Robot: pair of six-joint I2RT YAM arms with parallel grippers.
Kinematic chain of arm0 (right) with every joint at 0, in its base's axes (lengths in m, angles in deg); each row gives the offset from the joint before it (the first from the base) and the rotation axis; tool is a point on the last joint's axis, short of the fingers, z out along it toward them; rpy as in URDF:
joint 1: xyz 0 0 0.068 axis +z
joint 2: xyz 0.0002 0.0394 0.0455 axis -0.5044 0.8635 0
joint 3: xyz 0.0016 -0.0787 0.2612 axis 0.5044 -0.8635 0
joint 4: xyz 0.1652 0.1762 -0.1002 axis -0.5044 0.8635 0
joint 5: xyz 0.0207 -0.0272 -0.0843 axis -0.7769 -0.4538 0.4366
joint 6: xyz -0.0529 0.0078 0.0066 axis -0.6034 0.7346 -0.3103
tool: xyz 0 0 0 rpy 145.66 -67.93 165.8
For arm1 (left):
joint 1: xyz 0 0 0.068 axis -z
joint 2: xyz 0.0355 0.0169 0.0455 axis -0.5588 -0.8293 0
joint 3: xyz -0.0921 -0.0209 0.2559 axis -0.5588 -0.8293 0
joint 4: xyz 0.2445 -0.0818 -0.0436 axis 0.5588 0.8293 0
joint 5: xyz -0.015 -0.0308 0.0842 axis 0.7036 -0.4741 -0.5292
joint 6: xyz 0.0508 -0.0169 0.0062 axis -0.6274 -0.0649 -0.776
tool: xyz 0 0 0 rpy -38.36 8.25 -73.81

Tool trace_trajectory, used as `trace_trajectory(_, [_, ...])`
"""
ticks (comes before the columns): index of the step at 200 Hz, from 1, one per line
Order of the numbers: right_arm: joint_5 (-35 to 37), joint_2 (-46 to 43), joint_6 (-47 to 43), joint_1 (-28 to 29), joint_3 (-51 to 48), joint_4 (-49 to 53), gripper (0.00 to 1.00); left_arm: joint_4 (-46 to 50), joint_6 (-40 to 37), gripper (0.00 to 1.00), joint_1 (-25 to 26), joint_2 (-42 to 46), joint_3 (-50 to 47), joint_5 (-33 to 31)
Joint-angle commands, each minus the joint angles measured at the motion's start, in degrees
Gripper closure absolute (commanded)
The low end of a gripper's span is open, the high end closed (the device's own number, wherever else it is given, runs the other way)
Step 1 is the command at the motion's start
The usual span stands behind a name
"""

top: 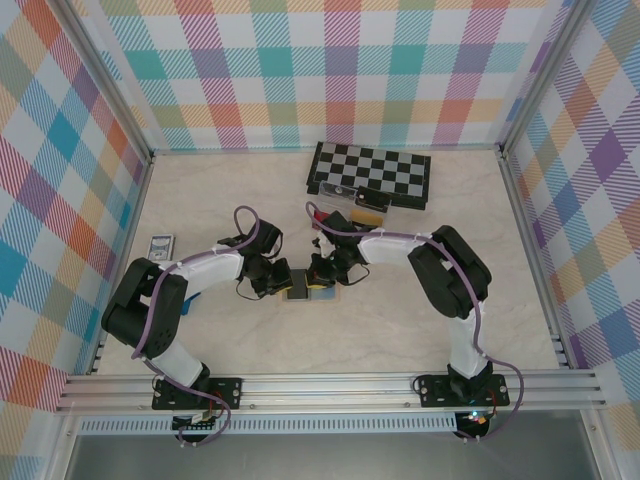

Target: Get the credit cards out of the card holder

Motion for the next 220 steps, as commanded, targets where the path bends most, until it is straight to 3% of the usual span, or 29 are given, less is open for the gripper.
trace_trajectory(1, [0.4,-2.2,-0.9,-0.4,-1.5,-0.2,1.0,1.9,-1.0,0.9,-0.3,-0.7,-0.1,-1.0])
trace_trajectory(38, [2.3,-2.3,-0.4,-0.7,-2.2,0.5,1.0,2.1,-1.3,0.9,-0.3,-0.5,-0.1,-1.3])
trace_trajectory(72, [-2.1,-1.4,-0.1,-0.6,-2.0,-1.9,1.0,1.6,-1.3,0.91,-0.3,-1.1,-0.3,-0.7])
trace_trajectory(99, [-2.1,-1.3,1.0,-0.6,-2.4,-2.9,0.91,1.2,-1.2,0.92,-0.3,-1.8,-0.7,-0.4])
trace_trajectory(187, [1.4,-5.5,3.0,-0.8,-7.2,-8.8,0.85,1.4,-0.4,0.92,-0.3,-2.0,-1.2,-1.3])
trace_trajectory(220, [-1.5,-4.7,4.2,-0.9,-8.0,-12.0,0.83,1.2,-0.3,0.92,-0.3,-2.1,-1.3,-1.1])
